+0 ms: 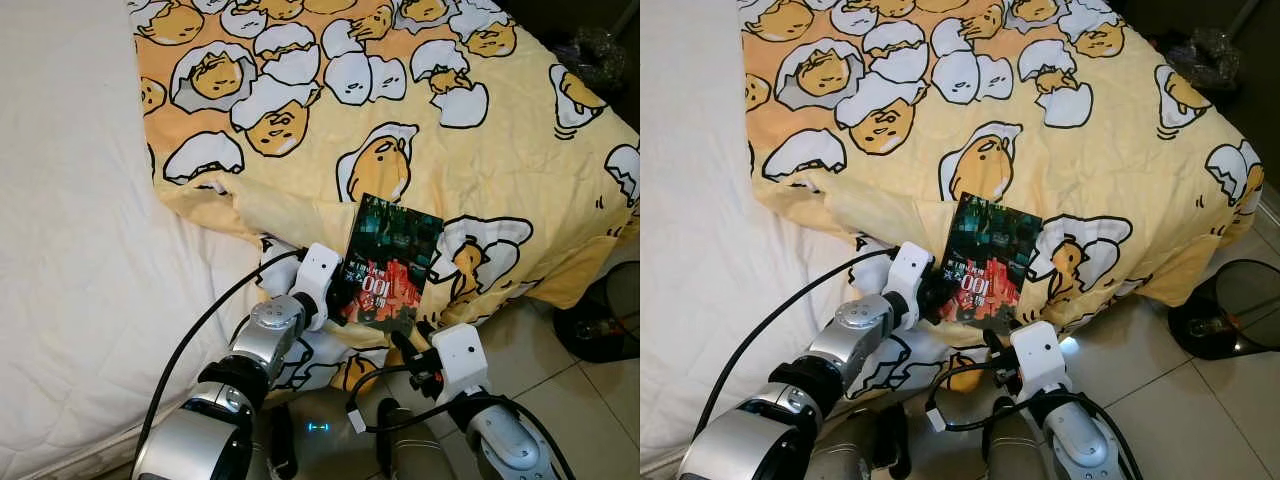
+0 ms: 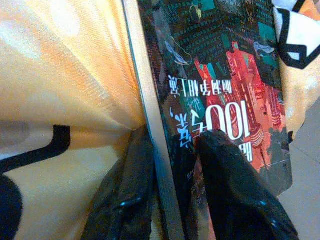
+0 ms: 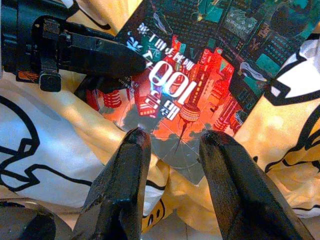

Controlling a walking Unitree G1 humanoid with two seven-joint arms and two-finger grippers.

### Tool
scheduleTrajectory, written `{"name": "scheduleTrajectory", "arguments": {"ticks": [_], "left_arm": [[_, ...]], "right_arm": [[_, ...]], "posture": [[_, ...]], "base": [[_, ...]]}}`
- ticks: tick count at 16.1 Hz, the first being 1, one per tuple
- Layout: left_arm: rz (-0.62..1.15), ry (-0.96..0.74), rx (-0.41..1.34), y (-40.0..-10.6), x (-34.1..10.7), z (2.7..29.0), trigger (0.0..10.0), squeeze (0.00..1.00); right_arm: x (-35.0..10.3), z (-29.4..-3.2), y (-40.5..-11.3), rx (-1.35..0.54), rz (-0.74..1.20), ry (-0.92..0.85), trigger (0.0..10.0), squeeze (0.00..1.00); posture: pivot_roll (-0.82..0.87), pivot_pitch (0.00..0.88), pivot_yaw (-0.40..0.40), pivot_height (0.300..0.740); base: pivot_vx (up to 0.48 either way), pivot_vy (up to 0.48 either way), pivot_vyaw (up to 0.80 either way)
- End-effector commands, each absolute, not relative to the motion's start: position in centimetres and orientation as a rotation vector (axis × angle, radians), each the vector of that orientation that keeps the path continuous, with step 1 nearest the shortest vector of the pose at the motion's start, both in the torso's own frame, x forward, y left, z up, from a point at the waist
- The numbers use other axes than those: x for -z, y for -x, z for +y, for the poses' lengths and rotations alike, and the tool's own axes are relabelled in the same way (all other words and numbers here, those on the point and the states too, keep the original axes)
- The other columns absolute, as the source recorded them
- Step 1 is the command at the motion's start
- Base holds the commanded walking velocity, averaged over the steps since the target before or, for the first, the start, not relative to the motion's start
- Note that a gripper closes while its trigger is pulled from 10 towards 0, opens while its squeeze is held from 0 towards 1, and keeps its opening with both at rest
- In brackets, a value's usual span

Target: Clean up the room

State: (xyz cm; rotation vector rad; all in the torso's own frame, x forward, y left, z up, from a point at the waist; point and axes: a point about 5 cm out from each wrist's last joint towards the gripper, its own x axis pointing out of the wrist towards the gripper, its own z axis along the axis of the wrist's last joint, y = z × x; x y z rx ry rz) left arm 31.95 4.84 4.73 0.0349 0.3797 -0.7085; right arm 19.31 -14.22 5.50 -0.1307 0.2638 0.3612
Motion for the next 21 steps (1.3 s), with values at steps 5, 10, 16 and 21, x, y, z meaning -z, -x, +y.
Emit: {"name": "scheduleTrajectory", "arguments": {"ticks": [5, 10, 16, 21], "left_arm": [[0.387, 0.048, 0.710, -31.7, -4.7, 3.9, 0.0, 0.00], [0.228, 0.320, 0.674, -34.4, -9.5, 4.3, 0.0, 0.00], [0.028, 0.565, 0.649, -36.6, -16.2, 6.8, 0.0, 0.00], [0.094, 0.596, 0.473, -37.2, -15.1, 8.8, 0.0, 0.00]], "right_arm": [[-4.8, -14.3, -18.8, -0.355, 0.300, 0.132, 10.0, 0.00], [-4.7, -14.3, -18.8, -0.353, 0.302, 0.131, 10.0, 0.00], [-4.5, -14.4, -19.0, -0.351, 0.305, 0.134, 10.0, 0.00], [-4.4, -14.3, -19.2, -0.355, 0.305, 0.136, 10.0, 0.00]], "posture": [[-0.27, 0.260, 0.057, 0.723], [-0.26, 0.258, 0.060, 0.723], [-0.25, 0.252, 0.060, 0.723], [-0.24, 0.250, 0.059, 0.723]], "base": [[0.000, 0.000, 0.00], [0.000, 0.000, 0.00], [0.000, 0.000, 0.00], [0.000, 0.000, 0.00]]}}
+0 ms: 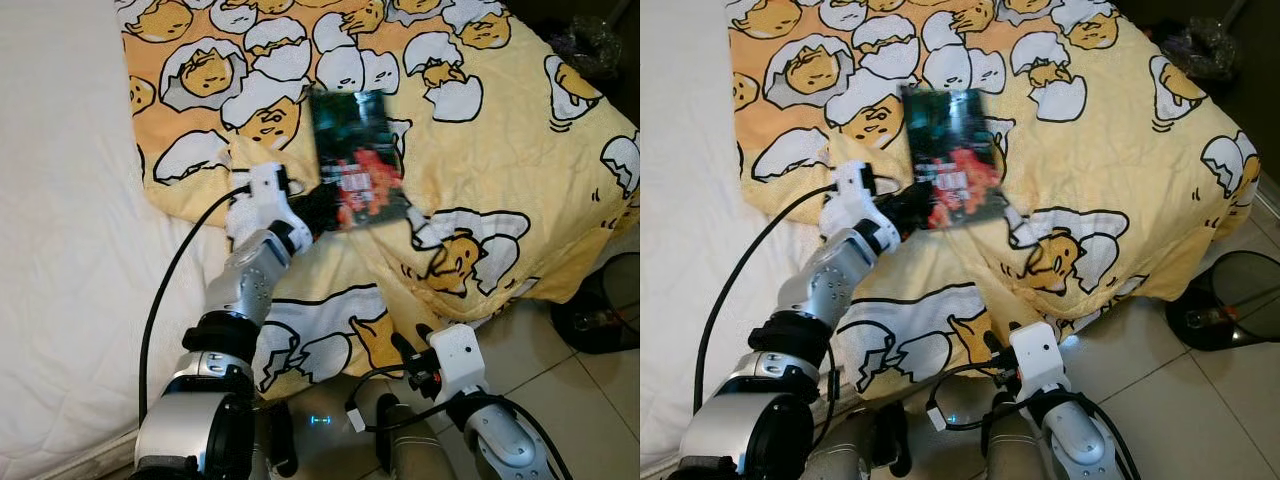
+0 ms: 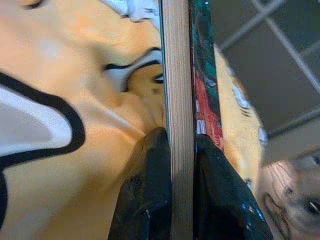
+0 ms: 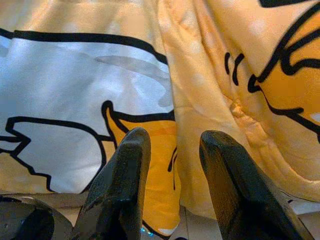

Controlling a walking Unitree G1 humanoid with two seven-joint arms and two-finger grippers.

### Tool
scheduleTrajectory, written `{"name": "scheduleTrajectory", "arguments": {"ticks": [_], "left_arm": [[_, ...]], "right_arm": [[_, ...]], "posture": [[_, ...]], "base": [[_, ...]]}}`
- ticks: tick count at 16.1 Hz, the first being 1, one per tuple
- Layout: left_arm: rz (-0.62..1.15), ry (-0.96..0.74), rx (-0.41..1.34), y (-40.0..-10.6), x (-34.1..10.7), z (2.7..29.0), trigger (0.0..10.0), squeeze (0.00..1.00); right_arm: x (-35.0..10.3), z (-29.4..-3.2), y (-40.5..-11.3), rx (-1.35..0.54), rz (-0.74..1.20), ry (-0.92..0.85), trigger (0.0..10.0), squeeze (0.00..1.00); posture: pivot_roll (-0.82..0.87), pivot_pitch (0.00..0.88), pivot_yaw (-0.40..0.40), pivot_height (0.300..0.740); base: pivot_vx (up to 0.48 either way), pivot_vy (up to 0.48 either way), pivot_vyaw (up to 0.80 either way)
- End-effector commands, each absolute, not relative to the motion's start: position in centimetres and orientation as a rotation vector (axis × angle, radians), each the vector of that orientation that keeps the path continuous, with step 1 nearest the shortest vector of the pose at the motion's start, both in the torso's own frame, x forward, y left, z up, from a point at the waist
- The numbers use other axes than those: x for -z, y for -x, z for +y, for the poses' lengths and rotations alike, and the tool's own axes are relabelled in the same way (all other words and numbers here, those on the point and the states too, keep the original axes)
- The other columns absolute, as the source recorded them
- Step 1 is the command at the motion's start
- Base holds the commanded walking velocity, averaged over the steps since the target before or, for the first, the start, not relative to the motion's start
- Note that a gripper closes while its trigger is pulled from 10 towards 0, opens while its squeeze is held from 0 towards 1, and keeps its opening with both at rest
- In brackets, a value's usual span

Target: Clean up the room

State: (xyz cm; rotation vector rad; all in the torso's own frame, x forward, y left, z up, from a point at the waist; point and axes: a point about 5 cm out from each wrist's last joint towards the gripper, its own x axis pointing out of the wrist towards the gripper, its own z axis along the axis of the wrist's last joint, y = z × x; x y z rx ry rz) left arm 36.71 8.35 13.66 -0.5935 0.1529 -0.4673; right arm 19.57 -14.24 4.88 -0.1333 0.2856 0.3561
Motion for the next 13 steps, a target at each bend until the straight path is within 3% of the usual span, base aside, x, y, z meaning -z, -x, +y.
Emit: {"name": "scheduleTrajectory", "arguments": {"ticks": [1, 2, 3, 4, 5, 7, 10, 13], "left_arm": [[0.193, 0.619, 0.313, -37.2, -12.9, 9.9, 0.0, 0.00], [0.271, 0.632, 0.210, -36.9, -11.2, 10.4, 0.0, 0.00], [0.330, 0.641, 0.131, -36.6, -9.8, 10.6, 10.0, 0.00], [0.364, 0.653, 0.080, -36.3, -9.0, 10.6, 10.0, 0.00], [0.407, 0.660, -0.027, -35.9, -8.0, 10.6, 10.0, 1.00], [0.407, 0.648, -0.068, -35.7, -7.9, 10.4, 10.0, 1.00], [0.193, 0.283, -0.091, -36.7, -11.3, 12.0, 10.0, 1.00], [0.139, 0.117, -0.073, -36.5, -12.1, 12.6, 10.0, 1.00]], "right_arm": [[-4.4, -14.4, -19.2, -0.355, 0.305, 0.138, 10.0, 0.00], [-4.3, -14.4, -19.2, -0.355, 0.308, 0.139, 10.0, 0.00], [-4.3, -14.4, -19.2, -0.356, 0.310, 0.140, 10.0, 0.00], [-4.2, -14.4, -19.1, -0.357, 0.312, 0.142, 10.0, 0.00], [-4.2, -14.4, -19.2, -0.359, 0.315, 0.145, 10.0, 0.00], [-4.2, -14.5, -19.2, -0.360, 0.317, 0.148, 10.0, 0.00], [-4.1, -14.6, -19.2, -0.361, 0.323, 0.153, 10.0, 0.00], [-4.0, -14.5, -19.3, -0.367, 0.326, 0.153, 10.0, 0.00]], "posture": [[-0.24, 0.249, 0.058, 0.723], [-0.24, 0.249, 0.058, 0.723], [-0.25, 0.248, 0.056, 0.723], [-0.25, 0.248, 0.054, 0.723], [-0.25, 0.247, 0.053, 0.723], [-0.25, 0.244, 0.051, 0.723], [-0.25, 0.242, 0.052, 0.723], [-0.24, 0.237, 0.053, 0.723]], "base": [[0.000, 0.000, 0.00], [0.000, 0.000, 0.00], [0.000, 0.000, 0.00], [0.000, 0.000, 0.00], [0.000, 0.000, 0.00], [0.000, 0.000, 0.00], [0.000, 0.000, 0.00], [0.000, 0.000, 0.00]]}}
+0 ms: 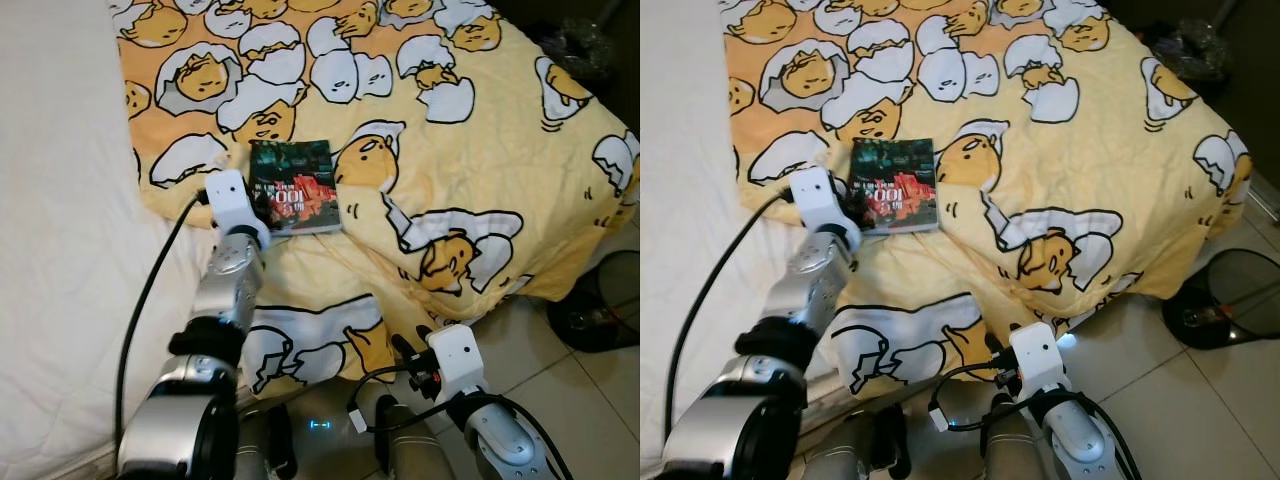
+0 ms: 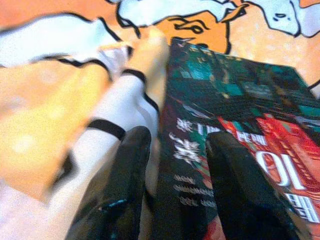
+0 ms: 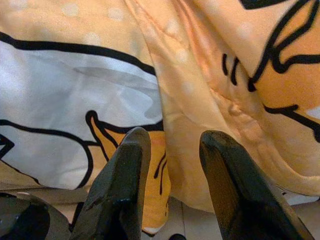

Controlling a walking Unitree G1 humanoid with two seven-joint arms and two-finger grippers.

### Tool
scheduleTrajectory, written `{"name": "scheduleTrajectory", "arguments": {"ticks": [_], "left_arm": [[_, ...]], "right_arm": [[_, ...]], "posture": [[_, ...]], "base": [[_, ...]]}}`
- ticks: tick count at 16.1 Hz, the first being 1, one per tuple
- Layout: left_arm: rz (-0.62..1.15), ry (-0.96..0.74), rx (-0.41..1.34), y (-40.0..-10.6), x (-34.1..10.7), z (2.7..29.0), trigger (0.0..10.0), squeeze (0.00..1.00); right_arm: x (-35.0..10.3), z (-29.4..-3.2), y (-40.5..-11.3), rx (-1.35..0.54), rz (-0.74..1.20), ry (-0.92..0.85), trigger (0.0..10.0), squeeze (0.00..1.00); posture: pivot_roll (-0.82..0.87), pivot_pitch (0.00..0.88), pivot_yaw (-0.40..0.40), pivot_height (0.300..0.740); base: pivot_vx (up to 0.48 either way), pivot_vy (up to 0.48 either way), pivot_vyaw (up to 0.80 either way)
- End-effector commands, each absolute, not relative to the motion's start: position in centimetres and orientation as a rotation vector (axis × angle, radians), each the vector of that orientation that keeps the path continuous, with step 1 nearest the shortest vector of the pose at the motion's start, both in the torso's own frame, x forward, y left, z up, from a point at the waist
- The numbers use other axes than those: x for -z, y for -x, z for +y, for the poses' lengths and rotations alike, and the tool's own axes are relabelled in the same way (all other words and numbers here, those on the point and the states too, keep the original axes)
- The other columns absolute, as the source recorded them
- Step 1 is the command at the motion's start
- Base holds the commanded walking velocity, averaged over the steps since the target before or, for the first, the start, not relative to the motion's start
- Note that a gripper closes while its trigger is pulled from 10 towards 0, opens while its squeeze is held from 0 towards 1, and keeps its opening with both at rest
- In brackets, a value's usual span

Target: Clean up the room

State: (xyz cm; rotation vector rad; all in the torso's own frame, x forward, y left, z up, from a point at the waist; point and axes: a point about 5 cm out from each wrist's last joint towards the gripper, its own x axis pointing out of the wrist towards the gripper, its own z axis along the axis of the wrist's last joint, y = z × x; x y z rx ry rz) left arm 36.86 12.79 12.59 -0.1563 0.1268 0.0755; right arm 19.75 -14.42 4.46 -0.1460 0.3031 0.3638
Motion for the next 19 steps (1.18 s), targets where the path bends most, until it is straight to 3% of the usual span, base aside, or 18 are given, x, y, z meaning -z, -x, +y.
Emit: {"name": "scheduleTrajectory", "arguments": {"ticks": [1, 6, 7, 10, 11, 15, 19], "left_arm": [[0.111, 0.076, -0.073, -36.5, -12.4, 12.8, 10.0, 1.00], [-0.043, -0.147, -0.050, -36.3, -14.4, 13.2, 10.0, 1.00], [-0.119, -0.165, -0.016, -36.2, -15.7, 12.4, 10.0, 0.00], [-0.314, -0.136, 0.142, -35.1, -19.1, 8.8, 10.0, 0.00], [-0.294, -0.127, 0.126, -35.2, -18.7, 9.0, 10.0, 0.00], [-0.247, -0.142, 0.042, -35.4, -17.9, 12.1, 10.0, 0.00], [-0.197, -0.153, 0.091, -35.4, -16.8, 11.7, 10.0, 0.00]], "right_arm": [[-4.0, -14.5, -19.4, -0.367, 0.325, 0.153, 10.0, 0.00], [-3.9, -14.6, -19.5, -0.368, 0.327, 0.156, 10.0, 0.00], [-3.9, -14.6, -19.5, -0.366, 0.327, 0.158, 10.0, 0.00], [-4.9, -15.7, -21.2, -0.237, 0.256, 0.206, 10.0, 0.00], [-5.6, -16.5, -23.3, -0.144, 0.222, 0.208, 10.0, 0.00], [-8.3, -16.8, -28.0, -0.116, 0.112, 0.192, 10.0, 0.00], [-8.2, -15.3, -28.1, -0.120, 0.087, 0.155, 10.0, 0.00]], "posture": [[-0.24, 0.237, 0.053, 0.723], [-0.24, 0.233, 0.051, 0.723], [-0.24, 0.233, 0.051, 0.723], [-0.23, 0.220, 0.052, 0.723], [-0.22, 0.209, 0.055, 0.723], [-0.17, 0.168, 0.056, 0.723], [-0.18, 0.163, 0.067, 0.723]], "base": [[0.000, 0.000, 0.00], [0.000, 0.000, 0.00], [0.000, 0.000, 0.00], [0.000, 0.000, 0.00], [0.000, 0.000, 0.00], [0.000, 0.000, 0.00], [0.000, 0.000, 0.00]]}}
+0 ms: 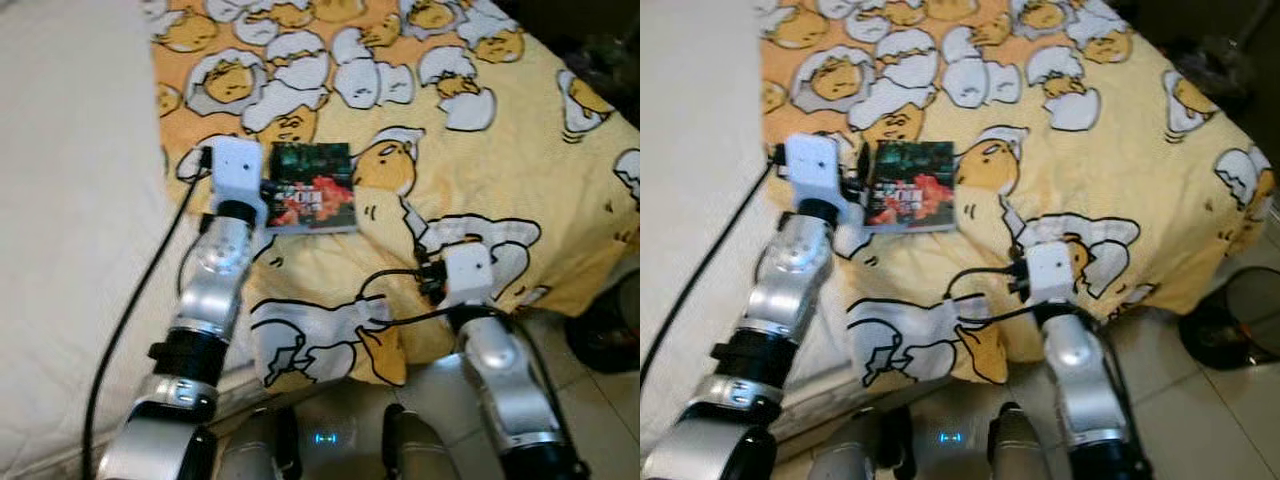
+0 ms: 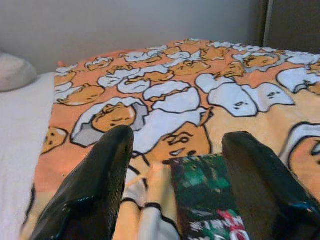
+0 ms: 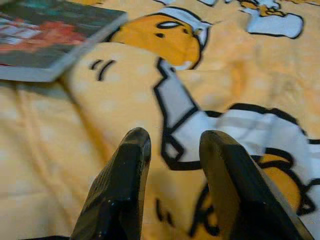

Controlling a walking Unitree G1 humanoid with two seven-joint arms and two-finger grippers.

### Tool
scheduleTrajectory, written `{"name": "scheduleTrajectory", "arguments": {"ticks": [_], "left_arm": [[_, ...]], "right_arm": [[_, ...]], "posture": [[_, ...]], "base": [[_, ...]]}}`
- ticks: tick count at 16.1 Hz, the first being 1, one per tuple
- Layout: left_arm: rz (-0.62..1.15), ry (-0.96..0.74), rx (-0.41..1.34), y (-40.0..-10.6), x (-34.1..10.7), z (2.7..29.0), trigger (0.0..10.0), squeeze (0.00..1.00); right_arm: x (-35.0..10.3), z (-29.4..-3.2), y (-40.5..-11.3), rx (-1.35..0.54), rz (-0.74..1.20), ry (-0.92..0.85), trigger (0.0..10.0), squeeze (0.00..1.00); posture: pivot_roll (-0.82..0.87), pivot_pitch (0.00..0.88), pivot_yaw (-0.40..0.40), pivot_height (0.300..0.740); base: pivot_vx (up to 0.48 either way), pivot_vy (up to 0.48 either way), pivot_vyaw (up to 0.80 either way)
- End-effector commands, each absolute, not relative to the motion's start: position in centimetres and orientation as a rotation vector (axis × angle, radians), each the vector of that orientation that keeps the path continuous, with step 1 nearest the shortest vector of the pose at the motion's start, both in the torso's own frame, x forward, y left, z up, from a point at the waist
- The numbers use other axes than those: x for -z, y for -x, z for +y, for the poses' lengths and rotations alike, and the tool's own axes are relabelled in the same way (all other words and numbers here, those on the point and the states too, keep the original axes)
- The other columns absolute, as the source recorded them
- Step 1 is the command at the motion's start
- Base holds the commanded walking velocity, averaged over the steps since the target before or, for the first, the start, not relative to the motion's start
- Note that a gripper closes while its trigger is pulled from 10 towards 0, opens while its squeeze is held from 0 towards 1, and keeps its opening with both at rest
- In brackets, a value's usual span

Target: Clean up the room

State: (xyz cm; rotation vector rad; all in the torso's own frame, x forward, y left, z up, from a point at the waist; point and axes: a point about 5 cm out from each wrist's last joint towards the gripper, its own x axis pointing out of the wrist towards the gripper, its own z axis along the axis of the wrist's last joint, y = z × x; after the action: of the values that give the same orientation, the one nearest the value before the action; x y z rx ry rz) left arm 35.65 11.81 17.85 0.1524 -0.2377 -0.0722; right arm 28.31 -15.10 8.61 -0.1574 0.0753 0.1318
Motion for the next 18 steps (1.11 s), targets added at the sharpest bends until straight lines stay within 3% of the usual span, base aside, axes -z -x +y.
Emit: {"name": "scheduleTrajectory", "arguments": {"ticks": [1, 5, 7, 8, 9, 12, 16, 17, 18], "left_arm": [[-0.190, -0.145, 0.088, -35.4, -16.7, 11.7, 10.0, 0.00], [-0.191, -0.142, 0.031, -35.0, -16.8, 12.9, 10.0, 0.00], [-0.242, -0.226, -0.015, -33.8, -17.9, 15.4, 10.0, 0.00], [-0.241, -0.242, -0.031, -33.3, -18.0, 16.2, 10.0, 0.00], [-0.232, -0.249, -0.033, -33.0, -17.9, 16.5, 10.0, 0.00], [-0.219, -0.291, -0.047, -31.4, -18.1, 17.6, 10.0, 0.00], [-0.214, -0.317, -0.037, -30.5, -18.3, 17.5, 10.0, 0.00], [-0.208, -0.319, -0.030, -30.4, -18.2, 17.4, 10.0, 0.00], [-0.200, -0.321, -0.024, -30.3, -18.1, 17.2, 10.0, 0.00]], "right_arm": [[-8.1, -15.0, -28.2, -0.124, 0.089, 0.154, 10.0, 0.00], [-9.7, -11.3, -31.7, -0.208, 0.049, -0.020, 10.0, 0.00], [-11.1, -9.6, -34.1, -0.218, 0.045, -0.165, 10.0, 0.00], [-11.1, -9.3, -34.6, -0.198, 0.062, -0.167, 10.0, 0.07], [-10.9, -9.1, -34.9, -0.193, 0.082, -0.189, 10.0, 1.00], [-11.0, -7.8, -35.8, -0.206, 0.135, -0.408, 10.0, 1.00], [-13.6, -7.3, -36.3, -0.144, 0.024, -0.425, 10.0, 1.00], [-13.9, -7.2, -36.1, -0.125, 0.004, -0.423, 10.0, 0.25], [-14.1, -7.1, -35.9, -0.116, -0.023, -0.415, 10.0, 0.00]], "posture": [[-0.18, 0.166, 0.070, 0.723], [-0.11, 0.188, 0.068, 0.723], [0.00, 0.217, 0.056, 0.723], [0.03, 0.225, 0.052, 0.723], [0.05, 0.231, 0.048, 0.723], [0.10, 0.258, 0.047, 0.723], [0.10, 0.274, 0.054, 0.723], [0.10, 0.277, 0.058, 0.723], [0.09, 0.279, 0.061, 0.723]], "base": [[0.000, 0.000, 0.00], [0.000, 0.000, 0.00], [0.000, 0.000, 0.00], [0.000, 0.000, 0.00], [0.000, 0.000, 0.00], [0.000, 0.000, 0.00], [0.000, 0.000, 0.00], [0.000, 0.000, 0.00], [0.000, 0.000, 0.00]]}}
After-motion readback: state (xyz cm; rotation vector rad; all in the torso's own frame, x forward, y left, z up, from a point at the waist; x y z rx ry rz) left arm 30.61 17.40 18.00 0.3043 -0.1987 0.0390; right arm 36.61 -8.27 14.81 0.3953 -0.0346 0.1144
